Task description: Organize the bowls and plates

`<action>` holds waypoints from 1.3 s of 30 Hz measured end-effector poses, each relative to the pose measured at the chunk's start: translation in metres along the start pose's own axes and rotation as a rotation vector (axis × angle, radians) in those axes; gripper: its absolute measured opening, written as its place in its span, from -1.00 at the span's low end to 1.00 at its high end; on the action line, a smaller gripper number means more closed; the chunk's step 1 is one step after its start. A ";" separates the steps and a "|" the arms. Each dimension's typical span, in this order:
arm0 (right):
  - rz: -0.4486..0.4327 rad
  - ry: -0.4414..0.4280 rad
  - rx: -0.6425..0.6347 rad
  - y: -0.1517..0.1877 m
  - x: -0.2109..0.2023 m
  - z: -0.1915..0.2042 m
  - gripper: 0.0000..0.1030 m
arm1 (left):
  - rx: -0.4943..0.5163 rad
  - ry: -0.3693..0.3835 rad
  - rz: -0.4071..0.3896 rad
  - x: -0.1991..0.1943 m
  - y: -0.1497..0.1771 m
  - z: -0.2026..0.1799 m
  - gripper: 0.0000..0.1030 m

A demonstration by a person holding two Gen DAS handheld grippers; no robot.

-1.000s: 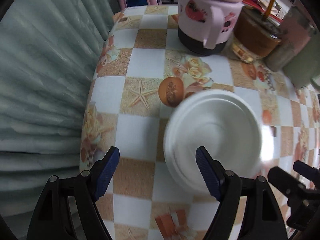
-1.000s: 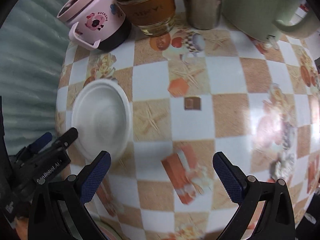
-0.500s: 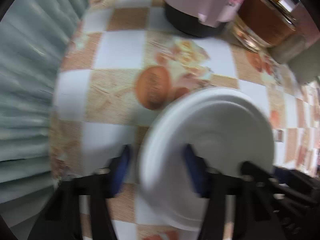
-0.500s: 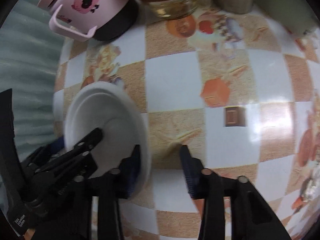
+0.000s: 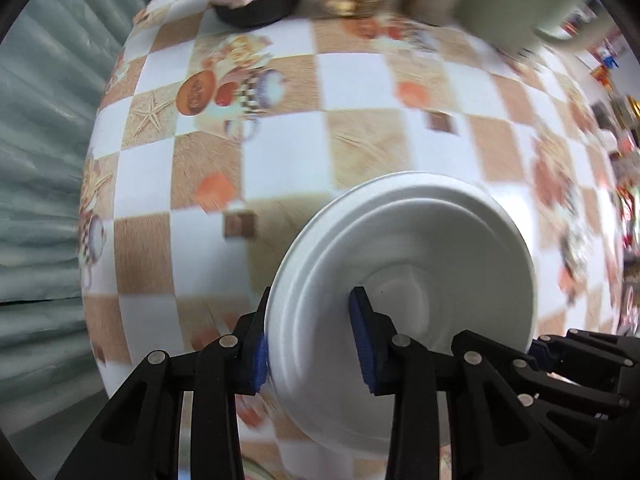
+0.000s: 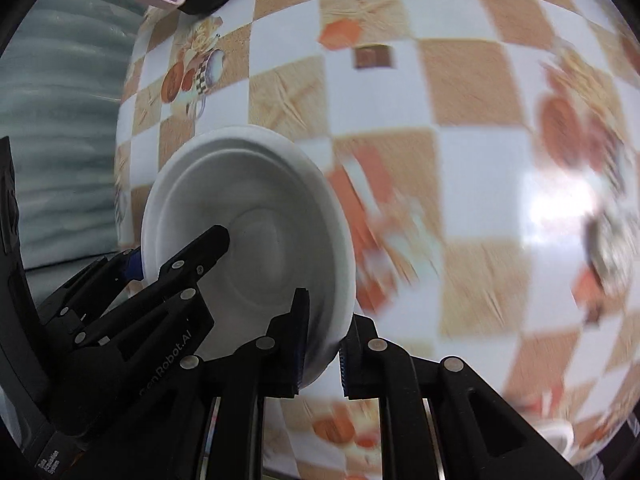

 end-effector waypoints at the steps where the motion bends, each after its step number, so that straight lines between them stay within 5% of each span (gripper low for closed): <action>1: -0.009 0.006 0.000 0.011 -0.009 -0.004 -0.71 | 0.010 0.001 -0.010 -0.008 0.007 -0.008 -0.24; 7: -0.082 0.039 0.058 0.077 -0.061 -0.038 -0.70 | 0.123 0.048 -0.059 -0.057 0.054 -0.072 -0.24; 14: -0.120 0.094 0.290 0.158 -0.083 -0.109 -0.63 | 0.368 0.108 -0.062 -0.072 0.118 -0.167 -0.24; 19: -0.111 0.094 0.311 0.176 -0.080 -0.143 -0.63 | 0.369 0.107 -0.029 -0.056 0.132 -0.193 -0.18; 22: -0.075 0.100 0.218 0.172 -0.069 -0.155 -0.63 | 0.341 0.051 -0.012 -0.042 0.131 -0.193 0.00; 24: -0.045 0.138 0.159 0.172 -0.066 -0.164 -0.38 | 0.292 0.011 0.020 -0.037 0.134 -0.184 0.05; 26: -0.057 0.125 0.132 0.177 -0.075 -0.176 0.92 | 0.290 0.011 0.012 -0.044 0.138 -0.182 0.13; 34: -0.009 0.046 0.054 0.220 -0.118 -0.225 0.98 | 0.275 0.022 0.093 -0.090 0.191 -0.193 0.48; 39: 0.032 0.008 0.009 0.249 -0.126 -0.240 0.98 | 0.350 -0.063 0.140 -0.090 0.214 -0.237 0.50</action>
Point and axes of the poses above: each gripper's, at about its wrist camera, not at the fingertips, and x roughly the way its jaws point, z to its left, y to its underside, the point moved 10 cm from there along x, roughly the way its jaws point, and after that the axes turned 3 degrees about -x, right-handed, at the moved point
